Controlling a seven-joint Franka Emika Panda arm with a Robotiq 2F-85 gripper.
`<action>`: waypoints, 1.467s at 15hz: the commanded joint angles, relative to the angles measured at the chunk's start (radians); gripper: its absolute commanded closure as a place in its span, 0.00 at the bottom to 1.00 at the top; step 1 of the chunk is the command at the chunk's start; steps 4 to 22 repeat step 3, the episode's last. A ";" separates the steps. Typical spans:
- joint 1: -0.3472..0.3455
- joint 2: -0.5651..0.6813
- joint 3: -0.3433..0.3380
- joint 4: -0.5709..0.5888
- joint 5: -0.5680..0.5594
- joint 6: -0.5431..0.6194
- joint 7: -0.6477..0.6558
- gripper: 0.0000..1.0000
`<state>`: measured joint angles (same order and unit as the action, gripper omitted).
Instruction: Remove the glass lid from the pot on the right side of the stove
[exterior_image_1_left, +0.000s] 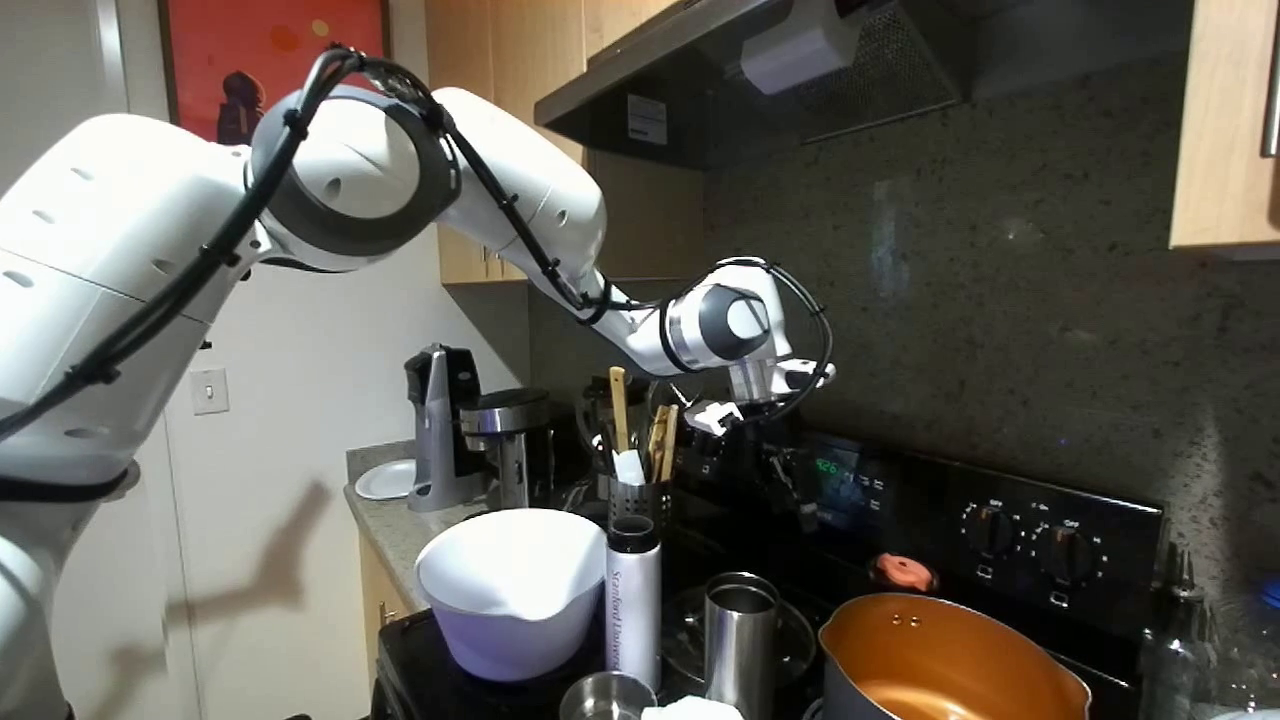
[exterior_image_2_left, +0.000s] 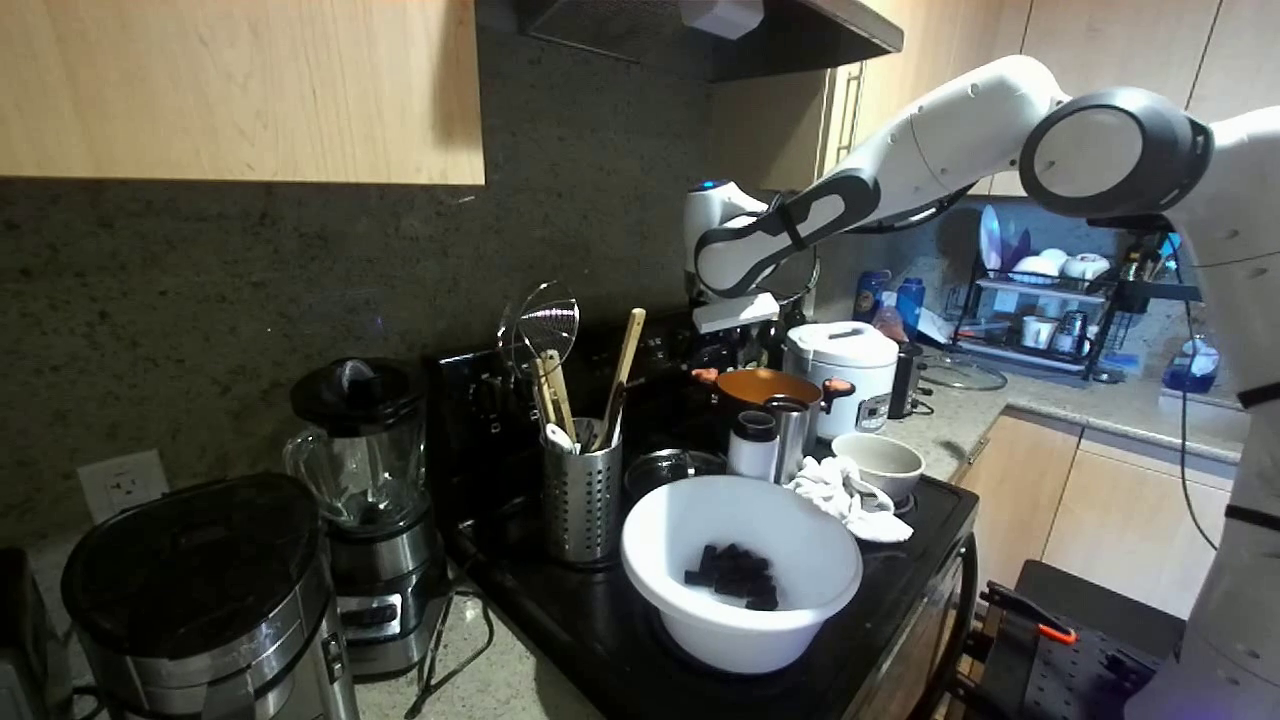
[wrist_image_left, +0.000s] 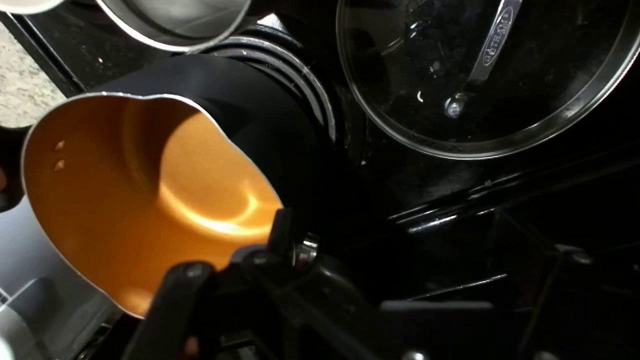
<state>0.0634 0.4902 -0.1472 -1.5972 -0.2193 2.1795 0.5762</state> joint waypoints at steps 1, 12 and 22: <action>0.003 0.000 -0.003 0.002 0.003 -0.002 -0.002 0.00; 0.005 0.000 -0.002 0.001 0.003 -0.002 -0.002 0.00; 0.005 0.000 -0.002 0.001 0.003 -0.002 -0.002 0.00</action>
